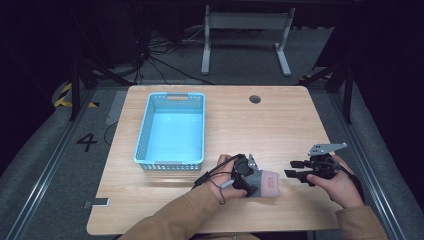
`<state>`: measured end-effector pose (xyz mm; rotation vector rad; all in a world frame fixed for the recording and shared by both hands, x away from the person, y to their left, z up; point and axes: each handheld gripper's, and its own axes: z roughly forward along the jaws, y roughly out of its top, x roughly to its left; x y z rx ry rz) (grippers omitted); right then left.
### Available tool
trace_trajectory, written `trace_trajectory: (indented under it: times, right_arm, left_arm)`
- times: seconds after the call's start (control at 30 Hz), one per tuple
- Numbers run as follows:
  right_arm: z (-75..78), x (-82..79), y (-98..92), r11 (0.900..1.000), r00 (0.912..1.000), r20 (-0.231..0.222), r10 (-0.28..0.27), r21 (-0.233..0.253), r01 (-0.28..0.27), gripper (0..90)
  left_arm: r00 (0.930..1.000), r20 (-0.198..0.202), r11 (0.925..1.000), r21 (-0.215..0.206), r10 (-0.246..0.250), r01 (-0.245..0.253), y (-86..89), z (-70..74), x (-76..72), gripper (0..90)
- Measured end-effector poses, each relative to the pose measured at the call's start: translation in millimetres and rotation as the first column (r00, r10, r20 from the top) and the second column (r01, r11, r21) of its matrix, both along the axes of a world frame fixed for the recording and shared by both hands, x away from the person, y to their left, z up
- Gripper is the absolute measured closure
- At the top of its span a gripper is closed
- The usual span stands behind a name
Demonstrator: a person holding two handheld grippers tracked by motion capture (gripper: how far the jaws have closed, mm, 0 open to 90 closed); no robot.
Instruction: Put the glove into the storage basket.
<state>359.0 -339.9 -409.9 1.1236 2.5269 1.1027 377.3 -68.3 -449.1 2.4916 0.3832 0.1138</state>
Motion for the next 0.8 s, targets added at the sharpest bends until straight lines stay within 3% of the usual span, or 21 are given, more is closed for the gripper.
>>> trace_trajectory:
  times: [0.1, 0.17, 0.27, 0.4, 0.6, 0.8]
  right_arm:
    - [-0.9, 0.5, -0.2, 1.0, 1.0, 0.003, 0.0, -0.001, 0.0, 51.3]
    - [-1.0, 0.5, -0.1, 1.0, 1.0, 0.005, -0.003, -0.002, 0.003, 51.3]
    - [0.1, -0.2, 0.3, 1.0, 1.0, 0.004, -0.005, 0.004, 0.005, 51.3]
    - [0.6, -0.4, -0.7, 1.0, 0.9999, 0.008, -0.008, 0.008, 0.008, 51.4]
    - [0.6, 0.7, -3.0, 1.0, 0.9998, 0.013, -0.012, 0.01, 0.011, 52.0]
    - [2.4, 2.3, -4.8, 1.0, 0.9997, 0.019, -0.016, 0.016, 0.015, 52.6]
  left_arm:
    - [1.0, -0.003, 1.0, 0.002, 0.007, -0.007, -0.5, 1.2, -1.8, 34.3]
    - [0.9999, 0.008, 0.9999, -0.01, -0.007, 0.007, -0.4, 1.5, -2.6, 45.2]
    - [1.0, -0.008, 0.9998, -0.019, -0.001, 0.001, -0.1, 2.0, -3.6, 55.3]
    - [0.9999, -0.015, 0.9998, -0.018, -0.002, 0.002, -0.2, 3.2, -4.8, 63.5]
    - [0.9998, -0.008, 0.9996, -0.021, -0.019, 0.019, 0.4, 5.2, -4.2, 67.6]
    - [0.9993, -0.029, 0.9992, -0.031, -0.026, 0.025, 5.3, 16.9, -6.1, 68.7]
